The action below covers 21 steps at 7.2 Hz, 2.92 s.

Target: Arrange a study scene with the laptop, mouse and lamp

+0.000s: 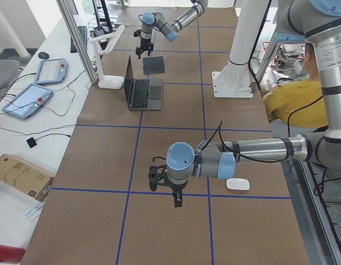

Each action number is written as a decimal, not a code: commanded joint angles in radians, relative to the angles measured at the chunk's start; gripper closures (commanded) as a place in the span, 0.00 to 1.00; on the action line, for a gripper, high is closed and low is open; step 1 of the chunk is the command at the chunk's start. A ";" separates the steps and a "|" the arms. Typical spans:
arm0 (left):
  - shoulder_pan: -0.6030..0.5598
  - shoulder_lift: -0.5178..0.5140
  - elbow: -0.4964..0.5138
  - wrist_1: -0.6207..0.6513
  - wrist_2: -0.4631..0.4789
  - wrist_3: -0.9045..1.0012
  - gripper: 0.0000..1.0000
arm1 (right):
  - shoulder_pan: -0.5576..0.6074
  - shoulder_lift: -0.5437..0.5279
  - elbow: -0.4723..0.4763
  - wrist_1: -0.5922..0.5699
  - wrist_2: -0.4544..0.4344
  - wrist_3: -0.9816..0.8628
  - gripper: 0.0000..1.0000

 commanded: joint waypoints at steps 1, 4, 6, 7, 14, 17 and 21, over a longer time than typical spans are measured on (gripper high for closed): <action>0.006 -0.078 -0.004 0.007 -0.007 -0.001 0.00 | 0.078 -0.095 0.056 0.000 0.036 -0.334 0.00; 0.006 -0.080 -0.019 -0.017 -0.085 0.010 0.00 | 0.207 -0.239 0.132 -0.007 0.115 -0.736 0.00; 0.014 -0.066 -0.019 -0.169 -0.195 -0.001 0.00 | 0.299 -0.337 0.146 -0.004 0.179 -1.014 0.00; 0.032 -0.068 -0.019 -0.172 -0.300 -0.002 0.00 | 0.345 -0.382 0.144 -0.004 0.220 -1.121 0.00; 0.351 0.323 -0.131 -0.340 -0.022 -0.119 0.00 | 0.400 -0.474 0.144 0.005 0.255 -1.184 0.00; 0.373 0.406 -0.128 -0.398 -0.021 -0.127 0.00 | 0.475 -0.613 0.259 -0.009 0.265 -1.284 0.00; 0.409 0.410 -0.117 -0.398 -0.021 -0.131 0.00 | 0.669 -0.675 0.359 -0.321 0.342 -1.649 0.00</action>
